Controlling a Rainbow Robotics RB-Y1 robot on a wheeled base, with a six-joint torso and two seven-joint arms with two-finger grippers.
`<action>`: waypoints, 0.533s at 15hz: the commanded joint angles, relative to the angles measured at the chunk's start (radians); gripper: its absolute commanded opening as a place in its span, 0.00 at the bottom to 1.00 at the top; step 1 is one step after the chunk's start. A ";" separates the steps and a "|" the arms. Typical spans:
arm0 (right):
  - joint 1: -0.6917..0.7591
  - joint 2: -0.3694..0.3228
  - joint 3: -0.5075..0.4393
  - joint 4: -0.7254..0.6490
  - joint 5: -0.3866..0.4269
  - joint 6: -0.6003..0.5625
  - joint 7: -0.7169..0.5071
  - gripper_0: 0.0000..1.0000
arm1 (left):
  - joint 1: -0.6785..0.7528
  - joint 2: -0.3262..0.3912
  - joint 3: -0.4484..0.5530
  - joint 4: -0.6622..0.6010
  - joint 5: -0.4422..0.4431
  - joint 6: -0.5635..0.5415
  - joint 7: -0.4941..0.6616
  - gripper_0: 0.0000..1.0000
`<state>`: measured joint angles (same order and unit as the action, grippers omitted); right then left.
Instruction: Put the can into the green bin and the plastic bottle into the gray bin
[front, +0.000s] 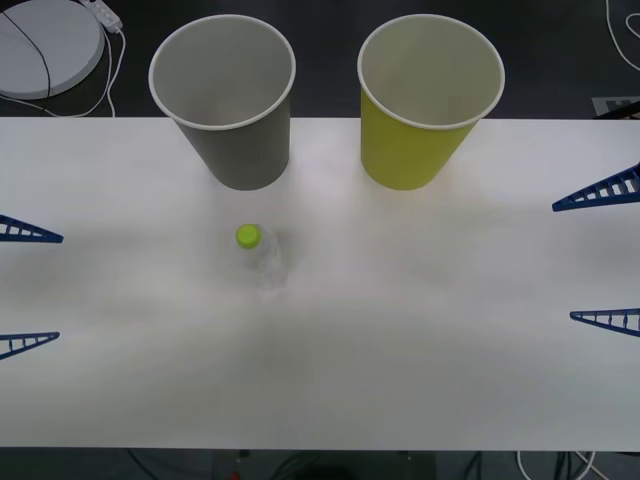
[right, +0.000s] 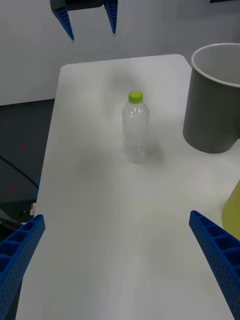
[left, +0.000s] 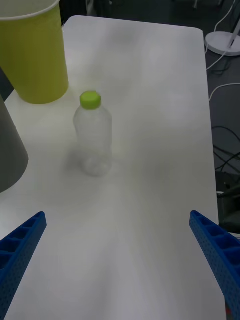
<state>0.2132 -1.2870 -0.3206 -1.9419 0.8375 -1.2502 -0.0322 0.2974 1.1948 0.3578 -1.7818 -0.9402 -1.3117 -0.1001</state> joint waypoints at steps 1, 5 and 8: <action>0.000 0.000 0.000 0.000 0.000 0.000 0.000 1.00 | -0.001 0.000 -0.026 0.033 0.000 0.009 -0.010 1.00; 0.000 0.000 0.000 0.000 0.000 0.000 0.000 1.00 | -0.001 0.000 -0.077 0.056 0.000 0.080 -0.024 1.00; 0.000 0.000 0.000 0.000 0.000 0.000 0.000 1.00 | -0.003 -0.014 -0.114 0.055 -0.005 0.118 -0.038 1.00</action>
<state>0.2132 -1.2870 -0.3206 -1.9419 0.8375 -1.2502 -0.0322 0.2956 1.1875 0.2539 -1.7260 -0.9433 -1.2028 -0.1328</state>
